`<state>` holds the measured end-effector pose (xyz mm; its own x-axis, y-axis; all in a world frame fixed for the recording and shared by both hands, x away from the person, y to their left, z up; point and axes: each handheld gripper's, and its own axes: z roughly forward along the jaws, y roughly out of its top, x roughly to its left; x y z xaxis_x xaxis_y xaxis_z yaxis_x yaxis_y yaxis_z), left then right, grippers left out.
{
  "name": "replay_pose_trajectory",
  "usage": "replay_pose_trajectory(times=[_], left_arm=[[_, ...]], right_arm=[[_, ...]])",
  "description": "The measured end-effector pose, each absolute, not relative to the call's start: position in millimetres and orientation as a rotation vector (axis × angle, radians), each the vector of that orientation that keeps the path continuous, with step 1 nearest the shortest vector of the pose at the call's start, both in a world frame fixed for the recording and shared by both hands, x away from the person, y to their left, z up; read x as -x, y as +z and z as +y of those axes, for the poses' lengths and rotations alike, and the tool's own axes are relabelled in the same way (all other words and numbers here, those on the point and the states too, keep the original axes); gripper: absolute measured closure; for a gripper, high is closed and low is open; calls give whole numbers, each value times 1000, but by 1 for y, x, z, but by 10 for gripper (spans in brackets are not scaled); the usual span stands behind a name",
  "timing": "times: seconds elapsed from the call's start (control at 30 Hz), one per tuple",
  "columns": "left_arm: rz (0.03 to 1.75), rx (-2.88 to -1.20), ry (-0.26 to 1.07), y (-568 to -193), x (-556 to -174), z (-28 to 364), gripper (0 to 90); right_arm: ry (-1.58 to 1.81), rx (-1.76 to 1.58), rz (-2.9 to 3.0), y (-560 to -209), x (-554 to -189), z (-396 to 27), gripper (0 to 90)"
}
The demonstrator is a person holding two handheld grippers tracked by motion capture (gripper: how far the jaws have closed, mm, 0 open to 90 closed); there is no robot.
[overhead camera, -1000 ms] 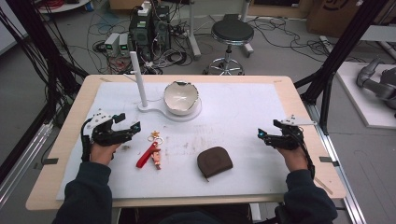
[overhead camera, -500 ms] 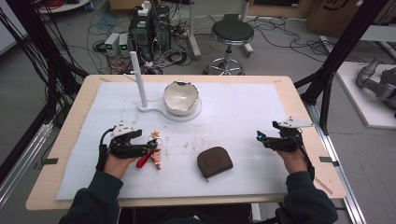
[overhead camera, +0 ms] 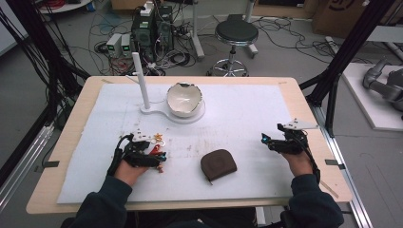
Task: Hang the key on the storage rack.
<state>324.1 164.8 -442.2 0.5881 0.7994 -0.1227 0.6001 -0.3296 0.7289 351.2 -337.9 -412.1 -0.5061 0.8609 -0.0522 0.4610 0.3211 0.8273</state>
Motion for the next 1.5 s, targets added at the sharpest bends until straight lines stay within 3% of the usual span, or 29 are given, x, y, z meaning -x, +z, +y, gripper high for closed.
replay_pose_trajectory(times=[0.03, 0.17, 0.23, 0.27, 0.33, 0.43, 0.53, 0.7, 0.9, 1.07, 1.27, 1.5], left_arm=[[1078, -2063, 289, -441, -325, 166, 420], [1061, -2066, 257, -436, -327, 168, 526], [1032, -2049, 297, -432, -327, 171, 566], [1024, -2062, 344, -431, -327, 173, 635], [1053, -2026, 315, -434, -330, 179, 617], [1108, -2021, 269, -438, -332, 184, 421], [1133, -2048, 243, -440, -330, 181, 332], [1144, -2092, 255, -438, -326, 175, 330], [1156, -2060, 180, -433, -326, 186, 331], [1220, -1996, 250, -430, -317, 187, 330], [1209, -2087, 322, -438, -309, 168, 279], [1112, -2092, 234, -436, -320, 179, 310]], right_arm=[[1077, -1172, 2098, -412, -350, -339, 215], [1076, -1170, 2097, -412, -349, -339, 215], [1076, -1167, 2097, -412, -349, -339, 214], [1076, -1166, 2098, -412, -349, -339, 215], [1074, -1169, 2100, -412, -349, -339, 215], [1072, -1167, 2104, -413, -349, -340, 215], [1073, -1171, 2104, -413, -349, -340, 215], [1073, -1166, 2110, -413, -350, -339, 215], [1071, -1169, 2104, -413, -349, -341, 215], [1071, -1182, 2104, -414, -349, -342, 215], [1065, -1165, 2117, -414, -350, -339, 215], [1064, -1164, 2121, -414, -350, -337, 216]])
